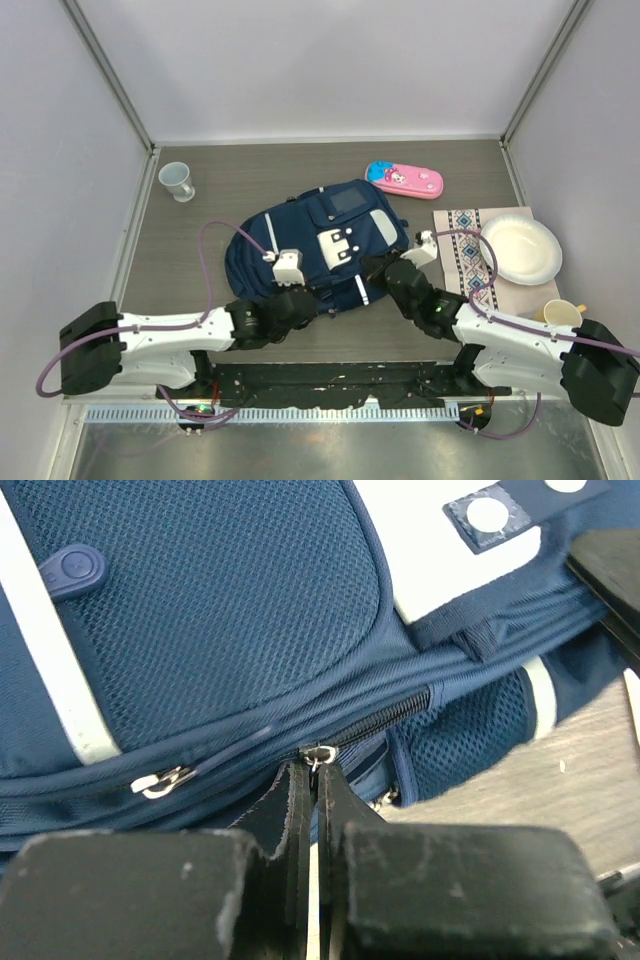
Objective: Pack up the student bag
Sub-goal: Unzip the student bag at the center of the board.
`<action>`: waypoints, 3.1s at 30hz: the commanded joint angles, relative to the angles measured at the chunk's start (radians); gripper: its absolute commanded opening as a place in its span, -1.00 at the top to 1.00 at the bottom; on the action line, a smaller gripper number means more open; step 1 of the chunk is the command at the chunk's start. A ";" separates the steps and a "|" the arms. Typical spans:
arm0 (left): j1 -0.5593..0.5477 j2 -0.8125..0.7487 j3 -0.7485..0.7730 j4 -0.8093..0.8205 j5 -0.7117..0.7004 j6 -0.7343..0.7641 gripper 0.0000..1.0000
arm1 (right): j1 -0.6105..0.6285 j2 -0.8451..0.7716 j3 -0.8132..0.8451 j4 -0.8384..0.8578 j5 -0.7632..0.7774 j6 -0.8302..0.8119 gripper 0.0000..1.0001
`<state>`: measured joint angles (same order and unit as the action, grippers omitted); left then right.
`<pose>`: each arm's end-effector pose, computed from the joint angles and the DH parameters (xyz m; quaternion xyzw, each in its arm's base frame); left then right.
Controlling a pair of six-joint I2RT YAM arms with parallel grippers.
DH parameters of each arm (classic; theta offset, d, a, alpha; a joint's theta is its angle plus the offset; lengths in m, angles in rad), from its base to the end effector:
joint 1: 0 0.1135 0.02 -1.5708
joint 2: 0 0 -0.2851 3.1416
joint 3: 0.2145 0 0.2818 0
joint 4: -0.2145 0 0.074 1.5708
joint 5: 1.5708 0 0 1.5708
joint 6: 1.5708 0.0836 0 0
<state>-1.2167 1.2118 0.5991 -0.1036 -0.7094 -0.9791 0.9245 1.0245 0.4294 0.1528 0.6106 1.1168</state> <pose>0.1493 -0.2468 0.1809 -0.0417 0.8645 -0.2020 0.4584 0.1962 0.1805 0.1914 0.2374 0.7868 0.3020 0.4832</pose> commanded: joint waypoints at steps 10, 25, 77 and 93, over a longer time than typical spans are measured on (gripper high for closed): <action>0.003 -0.216 -0.104 -0.019 0.269 0.163 1.00 | -0.239 0.245 0.226 0.045 -0.305 -0.290 0.99; -0.007 -0.084 -0.056 0.091 0.182 0.069 1.00 | -0.328 0.232 0.247 -0.064 -0.476 -0.325 -0.23; -0.007 -0.265 -0.130 -0.231 0.254 -0.036 1.00 | -0.314 0.391 0.359 0.128 -0.581 -0.279 0.98; -0.007 -0.282 -0.079 -0.084 0.249 0.091 1.00 | -0.380 0.426 0.445 0.001 -0.657 -0.377 -0.03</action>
<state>-1.2091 0.8928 0.4828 -0.2848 -0.5289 -0.9501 0.5720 1.5738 0.9073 0.1070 -0.1577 0.7860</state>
